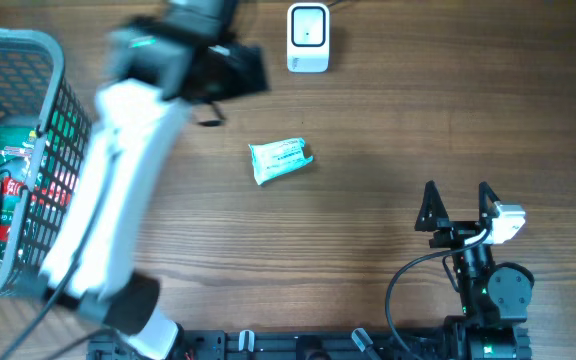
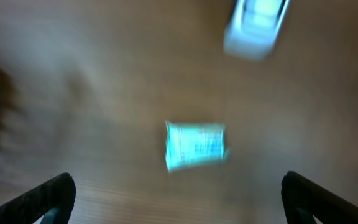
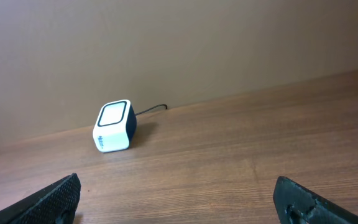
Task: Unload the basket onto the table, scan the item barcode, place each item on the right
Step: 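Lift the green packet out and place it on the table centre, then return the left gripper to the basket and grasp the red Nescafe stick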
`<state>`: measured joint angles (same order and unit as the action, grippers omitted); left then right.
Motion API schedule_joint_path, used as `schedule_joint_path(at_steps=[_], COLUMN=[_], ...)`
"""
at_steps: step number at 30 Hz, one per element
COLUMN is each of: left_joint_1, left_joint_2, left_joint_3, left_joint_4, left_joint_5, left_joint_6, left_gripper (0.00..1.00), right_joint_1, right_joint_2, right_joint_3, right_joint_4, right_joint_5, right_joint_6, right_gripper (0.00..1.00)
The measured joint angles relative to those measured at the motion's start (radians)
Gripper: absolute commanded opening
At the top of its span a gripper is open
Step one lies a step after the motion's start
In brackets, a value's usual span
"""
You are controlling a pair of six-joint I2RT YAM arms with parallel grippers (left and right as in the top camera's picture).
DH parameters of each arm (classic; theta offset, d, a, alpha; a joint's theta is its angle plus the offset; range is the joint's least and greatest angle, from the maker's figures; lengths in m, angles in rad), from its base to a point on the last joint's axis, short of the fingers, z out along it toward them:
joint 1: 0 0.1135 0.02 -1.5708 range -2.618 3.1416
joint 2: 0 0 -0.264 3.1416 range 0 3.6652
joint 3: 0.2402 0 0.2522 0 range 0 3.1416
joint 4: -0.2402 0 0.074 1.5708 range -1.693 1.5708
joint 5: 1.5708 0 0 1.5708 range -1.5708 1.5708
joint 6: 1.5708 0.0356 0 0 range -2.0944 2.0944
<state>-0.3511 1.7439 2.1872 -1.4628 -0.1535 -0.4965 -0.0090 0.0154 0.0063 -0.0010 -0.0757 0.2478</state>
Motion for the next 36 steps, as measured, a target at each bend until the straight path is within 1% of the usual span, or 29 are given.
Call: schedule_joint_path(at_steps=[2,4,6,7,8,11,12,14,16,19,20,23,25,26,27,28,31,33,34,36], left_joint_1=[0.105,0.214,0.430,0.493,0.595,0.833,0.899,0.973,1.012,1.018,1.014,1.013,1.013,1.013,1.013,1.013,1.013,1.013,1.013,1.013], left_joint_2=[-0.109,-0.192,-0.277,-0.295,-0.304,-0.264,-0.240,-0.192,-0.143,-0.090,-0.063,-0.022,0.003,0.026,0.034,0.046,0.091,0.120,0.132,0.164], left_joint_3=[0.052,0.064,0.072,0.074,0.076,0.059,0.036,-0.016,-0.092,-0.226,-0.313,-0.499,-0.579,-0.663,-0.700,-0.748,-0.789,-0.790,-0.790,-0.790], left_joint_4=[0.006,0.003,-0.026,-0.043,-0.091,-0.159,-0.161,-0.152,-0.121,-0.037,0.025,0.172,0.229,0.300,0.343,0.427,0.504,0.539,0.548,0.569], left_joint_5=[-0.056,-0.087,-0.128,-0.133,-0.139,-0.133,-0.123,-0.106,-0.095,-0.084,-0.080,-0.076,-0.072,-0.069,-0.065,-0.056,-0.033,-0.027,-0.026,-0.021], left_joint_6=[-0.029,-0.070,-0.141,-0.166,-0.208,-0.288,-0.303,-0.319,-0.328,-0.332,-0.332,-0.329,-0.328,-0.328,-0.320,-0.297,-0.256,-0.241,-0.238,-0.231], left_gripper=[1.00,1.00,1.00,1.00,1.00,1.00,1.00,1.00,1.00,1.00,0.99,0.97,0.96,0.96,0.97,0.97,0.96,0.93,0.88,0.74], right_joint_1=[0.000,0.000,0.000,0.000,0.000,0.000,0.000,0.000,0.000,0.000,0.000,0.000,0.000,0.000,0.000,0.000,0.000,0.000,0.000,0.000], right_joint_2=[0.000,0.000,0.000,0.000,0.000,0.000,0.000,0.000,0.000,0.000,0.000,0.000,0.000,0.000,0.000,0.000,0.000,0.000,0.000,0.000], right_joint_3=[0.000,0.000,0.000,0.000,0.000,0.000,0.000,0.000,0.000,0.000,0.000,0.000,0.000,0.000,0.000,0.000,0.000,0.000,0.000,0.000], right_joint_4=[0.000,0.000,0.000,0.000,0.000,0.000,0.000,0.000,0.000,0.000,0.000,0.000,0.000,0.000,0.000,0.000,0.000,0.000,0.000,0.000], right_joint_5=[0.000,0.000,0.001,0.002,0.003,0.003,0.003,0.003,0.003,0.003,0.003,0.003,0.003,0.003,0.003,0.003,0.003,0.003,0.003,0.003], right_joint_6=[0.000,0.000,0.000,0.000,0.000,0.000,0.000,0.000,0.000,0.000,0.000,0.000,0.000,0.000,0.000,0.000,0.000,0.000,0.000,0.000], right_gripper=[1.00,1.00,1.00,1.00,1.00,1.00,1.00,1.00,1.00,1.00,1.00,1.00,1.00,1.00,1.00,1.00,1.00,1.00,1.00,1.00])
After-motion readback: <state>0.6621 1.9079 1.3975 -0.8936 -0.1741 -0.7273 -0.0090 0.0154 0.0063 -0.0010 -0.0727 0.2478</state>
